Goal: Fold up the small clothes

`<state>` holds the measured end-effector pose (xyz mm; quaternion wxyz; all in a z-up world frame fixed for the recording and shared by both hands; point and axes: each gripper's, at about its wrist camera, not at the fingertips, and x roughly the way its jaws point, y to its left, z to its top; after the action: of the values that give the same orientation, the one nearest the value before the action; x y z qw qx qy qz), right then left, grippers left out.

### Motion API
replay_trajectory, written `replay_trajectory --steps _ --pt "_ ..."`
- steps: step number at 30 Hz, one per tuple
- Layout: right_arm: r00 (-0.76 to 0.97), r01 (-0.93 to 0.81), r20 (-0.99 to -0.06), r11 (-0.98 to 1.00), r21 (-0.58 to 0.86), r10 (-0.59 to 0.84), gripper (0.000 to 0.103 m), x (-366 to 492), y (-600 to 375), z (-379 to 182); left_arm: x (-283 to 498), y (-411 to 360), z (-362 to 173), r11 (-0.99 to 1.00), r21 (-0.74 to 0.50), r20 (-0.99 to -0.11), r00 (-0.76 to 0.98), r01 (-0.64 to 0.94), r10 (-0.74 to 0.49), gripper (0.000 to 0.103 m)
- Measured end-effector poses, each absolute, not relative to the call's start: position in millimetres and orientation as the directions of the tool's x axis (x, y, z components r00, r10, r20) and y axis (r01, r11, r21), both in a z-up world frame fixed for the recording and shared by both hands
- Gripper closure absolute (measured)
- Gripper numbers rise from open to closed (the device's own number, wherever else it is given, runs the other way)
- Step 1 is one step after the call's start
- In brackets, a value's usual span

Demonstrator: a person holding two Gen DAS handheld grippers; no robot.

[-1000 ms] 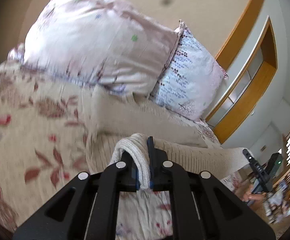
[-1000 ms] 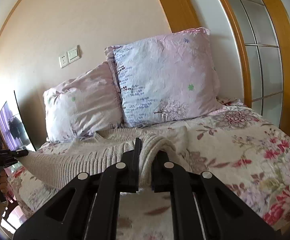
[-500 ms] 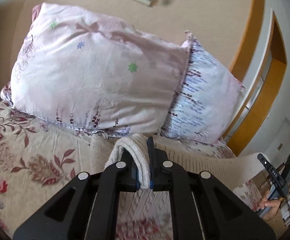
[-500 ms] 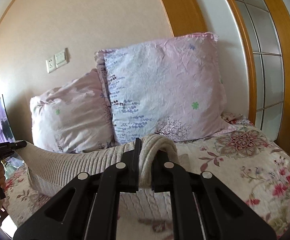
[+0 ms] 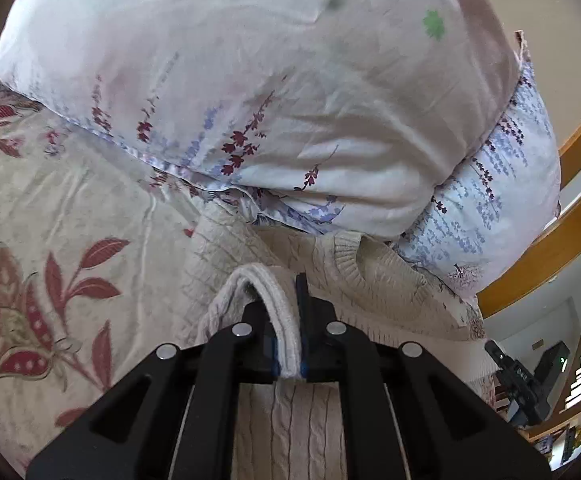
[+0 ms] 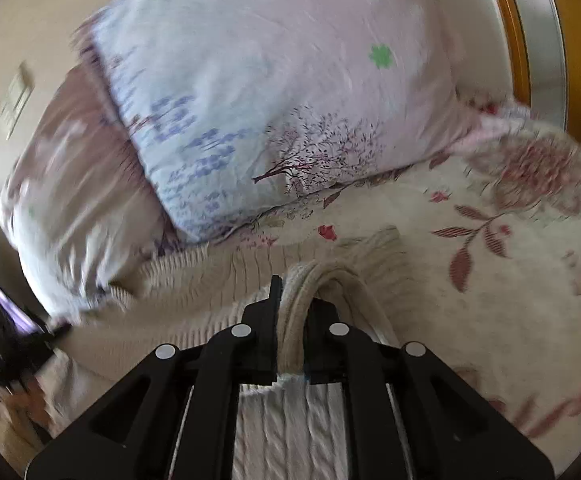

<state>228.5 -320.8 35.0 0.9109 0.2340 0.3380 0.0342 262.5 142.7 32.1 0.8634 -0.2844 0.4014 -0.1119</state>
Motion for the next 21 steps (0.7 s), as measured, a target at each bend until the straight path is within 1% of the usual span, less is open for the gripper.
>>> replay_trajectory --steps 1,2,4,5,6,7,8,9,12,16,19,21 --pt "0.763 0.110 -0.605 0.877 0.468 0.228 0.093 234 -323 34 266 142 30 0.808 -0.587 -0.630 0.649 -0.039 -0.427 0.096" --pt "0.751 0.128 -0.615 0.862 0.491 0.239 0.088 242 -324 32 270 142 29 0.804 -0.593 -0.631 0.646 -0.044 -0.430 0.095" --pt "0.733 0.144 -0.624 0.835 0.530 0.270 0.059 257 -326 29 277 141 28 0.801 -0.596 -0.636 0.645 -0.062 -0.423 0.091" --pt "0.731 0.150 -0.624 0.828 0.541 0.276 0.055 261 -326 28 278 141 29 0.801 -0.594 -0.637 0.647 -0.065 -0.420 0.085" --pt "0.732 0.152 -0.623 0.825 0.544 0.276 0.054 265 -325 28 281 141 30 0.802 -0.593 -0.636 0.652 -0.070 -0.413 0.076" --pt "0.734 0.152 -0.621 0.826 0.543 0.273 0.054 268 -324 29 283 142 32 0.800 -0.596 -0.631 0.657 -0.071 -0.412 0.071" --pt "0.738 0.149 -0.616 0.823 0.548 0.276 0.054 268 -324 30 284 142 34 0.800 -0.596 -0.626 0.665 -0.072 -0.407 0.062" --pt "0.740 0.149 -0.612 0.820 0.552 0.278 0.054 267 -324 32 282 144 39 0.802 -0.593 -0.620 0.677 -0.074 -0.396 0.057" --pt "0.760 0.129 -0.593 0.834 0.537 0.265 0.054 250 -328 43 272 148 50 0.813 -0.581 -0.610 0.684 -0.043 -0.399 0.056" --pt "0.783 0.113 -0.588 0.882 0.457 0.205 0.055 215 -339 56 247 154 56 0.843 -0.538 -0.629 0.668 -0.004 -0.398 0.057" --pt "0.766 0.117 -0.607 0.884 0.453 0.210 0.059 193 -351 51 229 158 57 0.855 -0.518 -0.641 0.653 0.019 -0.403 0.057" --pt "0.748 0.121 -0.628 0.887 0.445 0.213 0.060 184 -355 44 217 163 58 0.864 -0.502 -0.646 0.649 0.035 -0.402 0.057"
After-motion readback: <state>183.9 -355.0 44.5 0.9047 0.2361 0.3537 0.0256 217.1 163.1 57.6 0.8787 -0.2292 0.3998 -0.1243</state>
